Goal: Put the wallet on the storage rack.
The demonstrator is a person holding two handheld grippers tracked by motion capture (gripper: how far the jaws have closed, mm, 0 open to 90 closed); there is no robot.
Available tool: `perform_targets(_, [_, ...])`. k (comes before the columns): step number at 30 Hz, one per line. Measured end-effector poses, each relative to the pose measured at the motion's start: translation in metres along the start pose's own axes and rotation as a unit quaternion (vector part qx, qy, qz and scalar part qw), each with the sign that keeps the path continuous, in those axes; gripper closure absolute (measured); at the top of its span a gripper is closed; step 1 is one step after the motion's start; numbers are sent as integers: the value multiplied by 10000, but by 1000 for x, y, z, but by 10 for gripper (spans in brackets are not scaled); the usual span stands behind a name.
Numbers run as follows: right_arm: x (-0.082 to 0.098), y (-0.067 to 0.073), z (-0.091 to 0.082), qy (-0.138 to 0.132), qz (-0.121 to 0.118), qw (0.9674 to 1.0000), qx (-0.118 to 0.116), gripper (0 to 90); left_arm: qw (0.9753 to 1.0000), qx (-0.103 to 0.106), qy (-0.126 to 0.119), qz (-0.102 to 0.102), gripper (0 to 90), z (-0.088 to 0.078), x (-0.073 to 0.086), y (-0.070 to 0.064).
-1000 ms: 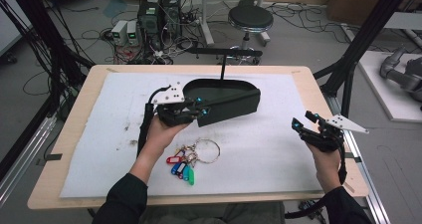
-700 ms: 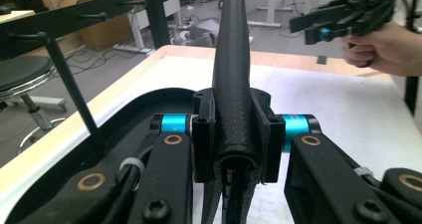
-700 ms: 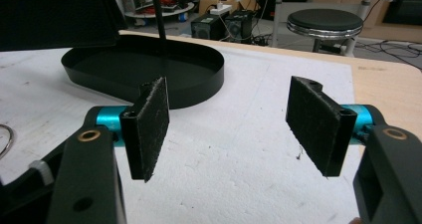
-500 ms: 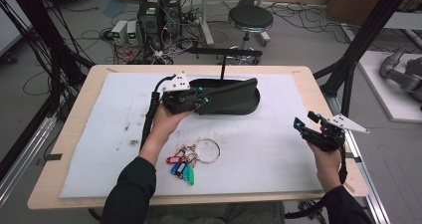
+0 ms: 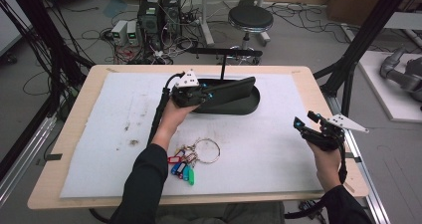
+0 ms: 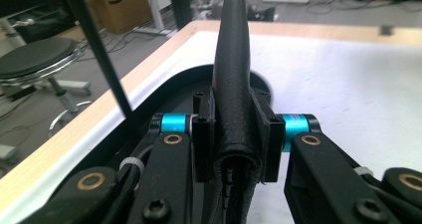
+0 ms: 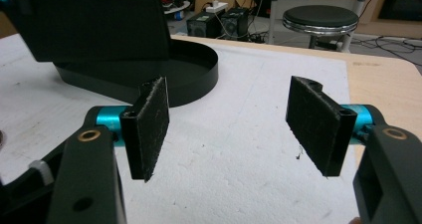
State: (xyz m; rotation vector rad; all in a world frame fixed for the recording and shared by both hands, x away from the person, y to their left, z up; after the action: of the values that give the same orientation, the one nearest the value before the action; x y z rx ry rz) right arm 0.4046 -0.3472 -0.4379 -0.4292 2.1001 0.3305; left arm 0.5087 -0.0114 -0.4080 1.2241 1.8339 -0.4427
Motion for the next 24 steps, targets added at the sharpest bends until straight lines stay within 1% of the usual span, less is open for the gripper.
perform_targets(2, [0,0,0,-4,-3,10000,3,341,10000,-54,12,-39,740,6,1,7])
perform_targets(3, [0,0,0,-6,-7,10000,-4,341,9999,-81,-17,-72,741,9,1,9])
perform_targets(5, [0,0,1,3,-27,10000,-7,341,9998,-187,-94,-51,741,15,2,15])
perform_targets(6, [0,0,1,9,-29,10000,-13,341,9997,-212,-115,-73,740,18,4,17])
perform_targets(8, [0,1,1,22,-22,10000,-34,341,9996,-225,-122,-156,741,25,9,22])
perform_targets(10, [0,1,2,29,-23,10000,-45,341,9994,-180,5,-297,740,31,17,27])
perform_targets(11, [0,0,2,21,-35,10000,-41,341,9991,-201,87,-350,740,33,21,29])
perform_targets(13, [0,0,2,19,-16,10000,-51,341,9986,-245,156,-446,738,36,26,33])
perform_targets(14, [0,0,2,33,4,10000,-58,341,9983,-208,120,-533,737,36,27,34])
perform_targets(16, [1,-1,4,43,-24,10000,-46,341,9978,-176,105,-623,735,36,29,36])
perform_targets(18, [0,-1,4,29,-23,10000,-45,341,9972,-201,121,-704,726,36,30,37])
perform_targets(19, [0,0,4,33,-36,10000,-59,341,9969,-232,138,-733,712,36,31,38])
perform_targets(20, [1,0,4,55,-17,10000,-77,341,9968,-290,203,-710,688,36,31,38])
perform_targets(21, [1,1,5,91,-22,9999,-73,341,9966,-348,227,-715,581,36,31,38])
perform_targets(22, [1,1,5,91,-22,9999,-73,341,9956,-472,244,-776,581,34,30,40])
perform_targets(23, [1,1,5,73,-48,9999,-78,341,9947,-532,249,-844,507,33,29,41])
perform_targets(24, [1,2,5,71,-45,9999,-73,341,9942,-540,239,-896,461,31,28,41])
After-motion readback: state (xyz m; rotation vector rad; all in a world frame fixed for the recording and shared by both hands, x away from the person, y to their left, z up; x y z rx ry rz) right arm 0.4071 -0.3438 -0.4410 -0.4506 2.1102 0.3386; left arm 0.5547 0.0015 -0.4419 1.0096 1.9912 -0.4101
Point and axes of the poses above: each handheld gripper's, and its own axes: z roughly forward along the jaws, x roughly out of its underside, y roughly to its left, the point moved 9 cm from there along z, roughly forward along the jaws, and after that the axes turned 15 degrees about y, right-handed, at the moved point
